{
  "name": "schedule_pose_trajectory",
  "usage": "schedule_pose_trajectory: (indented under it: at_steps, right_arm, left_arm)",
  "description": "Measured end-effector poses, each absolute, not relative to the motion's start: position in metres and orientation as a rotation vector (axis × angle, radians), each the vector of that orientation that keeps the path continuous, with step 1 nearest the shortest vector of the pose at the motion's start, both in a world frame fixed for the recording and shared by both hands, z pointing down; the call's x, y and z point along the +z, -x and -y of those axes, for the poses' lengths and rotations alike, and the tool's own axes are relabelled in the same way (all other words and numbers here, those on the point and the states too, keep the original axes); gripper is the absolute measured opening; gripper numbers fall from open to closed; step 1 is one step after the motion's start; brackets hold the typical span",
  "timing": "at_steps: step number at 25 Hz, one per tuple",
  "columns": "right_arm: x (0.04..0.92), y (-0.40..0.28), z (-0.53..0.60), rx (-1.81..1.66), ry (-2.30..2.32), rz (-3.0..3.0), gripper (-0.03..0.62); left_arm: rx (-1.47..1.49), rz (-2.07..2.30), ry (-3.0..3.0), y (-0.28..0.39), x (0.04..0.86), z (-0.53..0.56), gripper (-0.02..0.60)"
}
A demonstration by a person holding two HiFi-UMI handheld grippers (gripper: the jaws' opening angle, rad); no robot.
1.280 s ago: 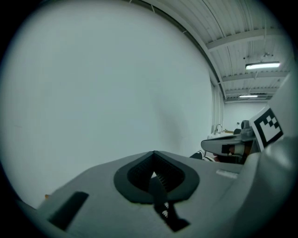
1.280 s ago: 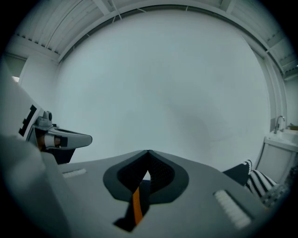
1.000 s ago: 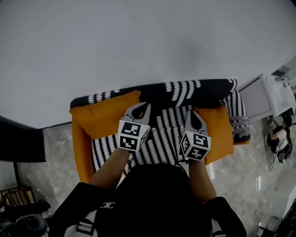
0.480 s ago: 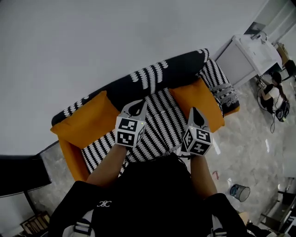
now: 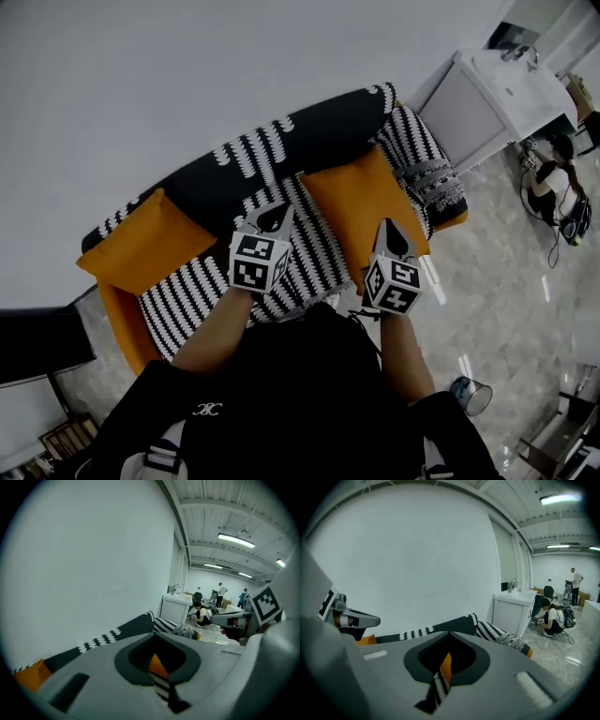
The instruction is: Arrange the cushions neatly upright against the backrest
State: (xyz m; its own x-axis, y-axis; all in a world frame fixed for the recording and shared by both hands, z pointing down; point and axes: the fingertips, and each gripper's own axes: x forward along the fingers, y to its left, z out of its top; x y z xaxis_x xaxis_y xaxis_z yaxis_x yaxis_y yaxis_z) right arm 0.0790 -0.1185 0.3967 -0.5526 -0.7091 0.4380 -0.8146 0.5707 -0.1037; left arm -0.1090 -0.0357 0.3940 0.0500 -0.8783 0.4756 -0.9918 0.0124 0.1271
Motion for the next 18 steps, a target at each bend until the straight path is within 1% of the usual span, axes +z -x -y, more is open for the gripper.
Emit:
schedule_pose_trajectory:
  at_steps: [6,18]
  right_arm:
    - [0.420,-0.115,0.158,0.468,-1.193,2.433,0.008]
    - [0.491,-0.179,0.171,0.624,-1.377,2.215,0.008]
  left_arm:
    - [0.411,1.840,-1.880,0.071,0.412,0.090,0.009]
    - [0.596,1.626,-1.926,0.065,0.481,0.155,0.009]
